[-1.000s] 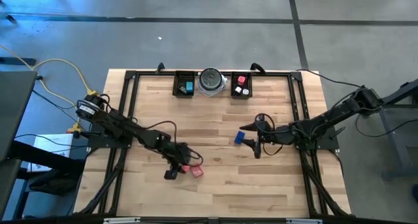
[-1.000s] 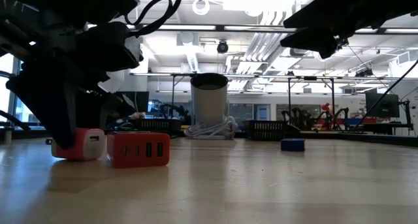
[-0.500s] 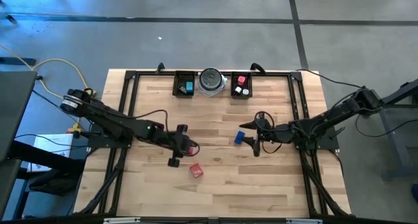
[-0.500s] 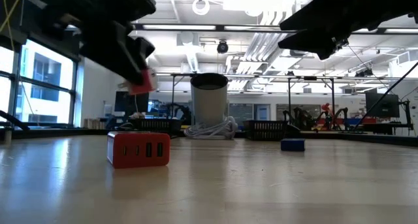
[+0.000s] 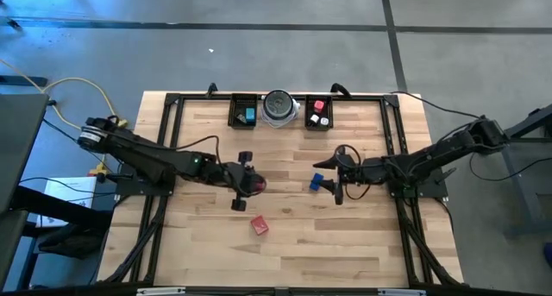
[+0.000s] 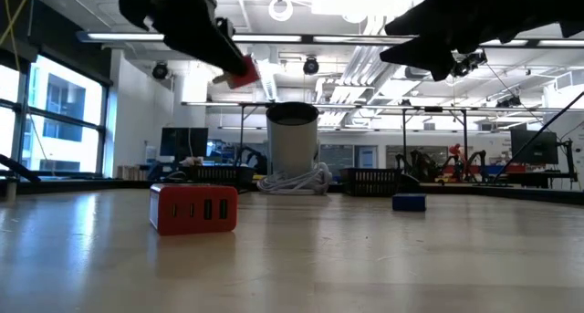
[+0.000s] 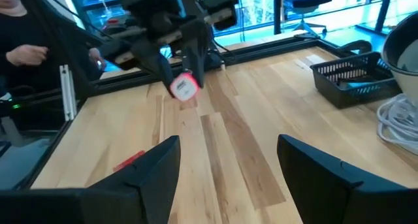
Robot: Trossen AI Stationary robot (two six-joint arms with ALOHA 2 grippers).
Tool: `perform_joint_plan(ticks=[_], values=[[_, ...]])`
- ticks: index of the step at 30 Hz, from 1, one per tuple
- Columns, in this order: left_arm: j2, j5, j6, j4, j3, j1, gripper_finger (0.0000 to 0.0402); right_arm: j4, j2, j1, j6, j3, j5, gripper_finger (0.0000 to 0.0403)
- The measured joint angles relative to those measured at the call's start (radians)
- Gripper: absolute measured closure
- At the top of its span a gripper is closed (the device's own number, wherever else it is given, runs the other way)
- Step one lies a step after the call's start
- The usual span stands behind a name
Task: Pick & Place Office items
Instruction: Put the pink white charger adapter into the right black basket
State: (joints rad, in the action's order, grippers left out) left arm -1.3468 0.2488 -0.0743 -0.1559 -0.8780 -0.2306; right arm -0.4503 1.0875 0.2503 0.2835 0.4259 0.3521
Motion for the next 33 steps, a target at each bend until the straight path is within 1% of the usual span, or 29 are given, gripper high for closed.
perform_joint_plan(ticks=[3,7,11,18,25,33], values=[[0.028,0.023,-0.006,0.004,0.0,0.002,0.0271,-0.003,0.0,-0.017,-0.008,0.0,-0.048,0.016],[0.074,0.028,-0.007,0.007,0.0,0.017,0.0271,-0.01,0.0,-0.038,-0.018,0.0,-0.099,0.016],[0.107,0.03,-0.008,0.007,0.0,0.032,0.0271,-0.01,0.0,-0.057,-0.019,0.0,-0.126,0.016],[0.11,0.036,-0.017,0.007,0.0,0.035,0.0271,-0.011,0.0,-0.087,-0.019,0.0,-0.174,0.016],[0.109,0.045,-0.035,0.015,0.0,0.035,0.0271,-0.014,0.0,-0.09,-0.019,0.0,-0.173,0.016],[0.109,0.045,-0.083,0.058,0.0,0.035,0.0271,-0.08,0.0,-0.09,-0.017,0.0,-0.173,0.016]])
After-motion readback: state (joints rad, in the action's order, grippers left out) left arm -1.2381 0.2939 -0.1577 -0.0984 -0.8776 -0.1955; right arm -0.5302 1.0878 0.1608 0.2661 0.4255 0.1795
